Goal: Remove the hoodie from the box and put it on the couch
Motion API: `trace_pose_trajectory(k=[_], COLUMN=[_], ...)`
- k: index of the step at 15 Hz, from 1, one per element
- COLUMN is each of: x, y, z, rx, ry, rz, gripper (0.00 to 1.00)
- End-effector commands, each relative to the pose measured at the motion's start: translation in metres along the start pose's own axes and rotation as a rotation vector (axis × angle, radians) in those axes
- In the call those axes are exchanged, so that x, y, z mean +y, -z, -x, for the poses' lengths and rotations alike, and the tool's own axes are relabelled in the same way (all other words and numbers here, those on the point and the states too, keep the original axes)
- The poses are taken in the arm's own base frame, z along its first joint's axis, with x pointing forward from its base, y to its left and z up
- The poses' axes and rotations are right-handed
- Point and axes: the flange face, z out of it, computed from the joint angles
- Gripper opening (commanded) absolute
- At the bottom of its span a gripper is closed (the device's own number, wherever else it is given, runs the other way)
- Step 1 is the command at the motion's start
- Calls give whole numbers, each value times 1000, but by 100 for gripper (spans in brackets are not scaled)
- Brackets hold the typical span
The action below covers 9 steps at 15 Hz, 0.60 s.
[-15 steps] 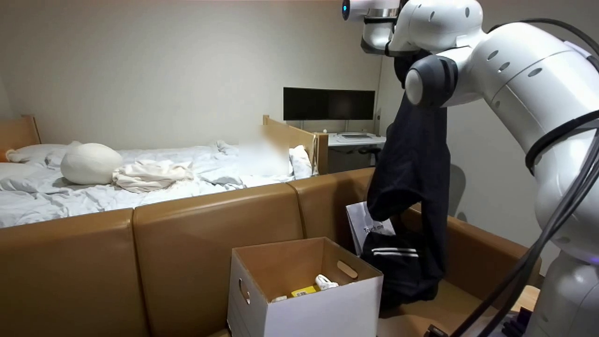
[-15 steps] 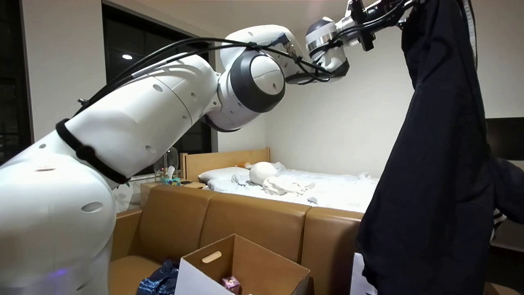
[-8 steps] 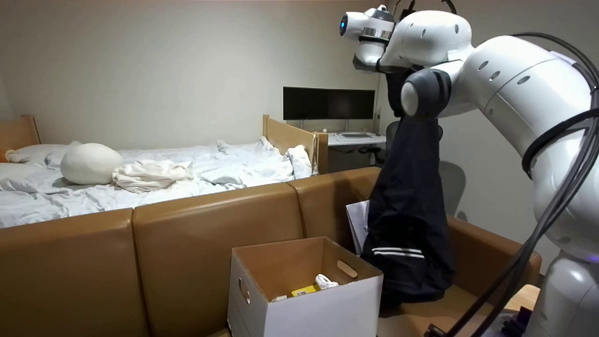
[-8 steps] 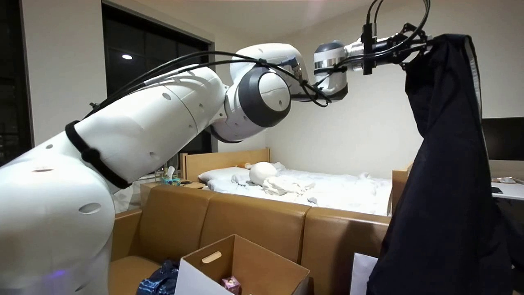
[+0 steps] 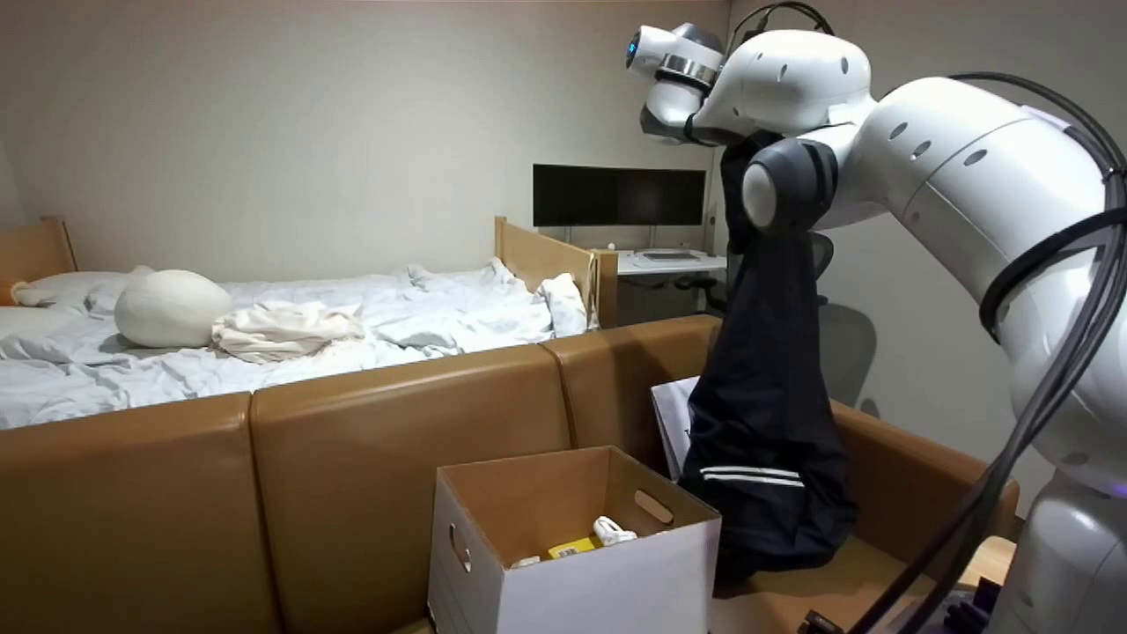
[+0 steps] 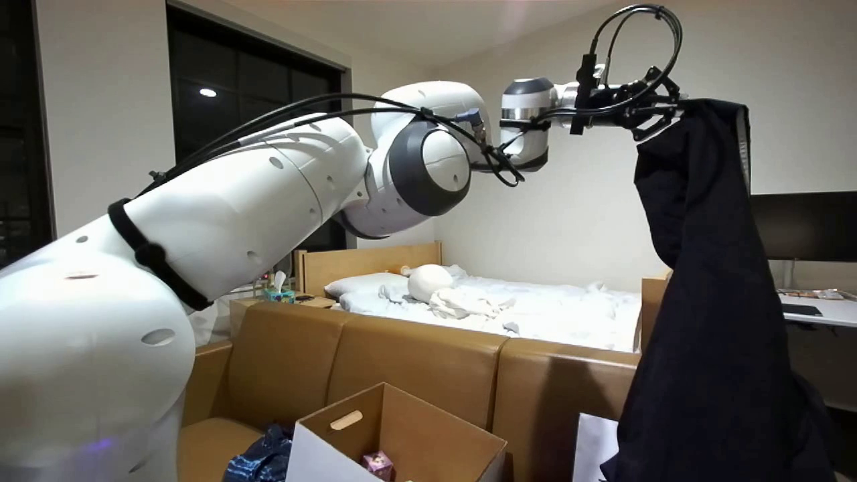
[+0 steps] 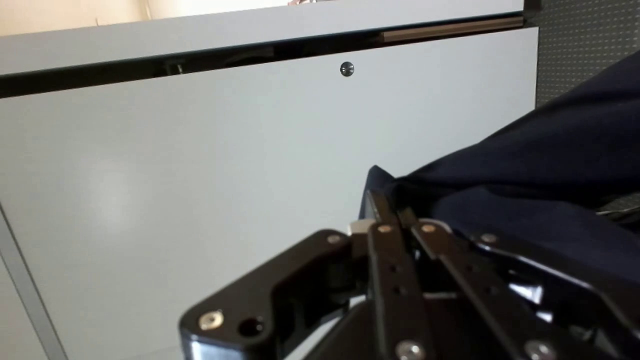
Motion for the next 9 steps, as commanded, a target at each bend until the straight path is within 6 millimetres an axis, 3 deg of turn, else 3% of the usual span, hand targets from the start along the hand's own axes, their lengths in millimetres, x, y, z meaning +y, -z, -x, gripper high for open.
trace_pose_trajectory(k=[1,3,9], x=[3,-7,-91], y=[0,-6,-60], z=[0,0,14], rx=[0,-12,-247], ry=[-5,24,208], rz=[-1,-12,-212], gripper=[2,1,1])
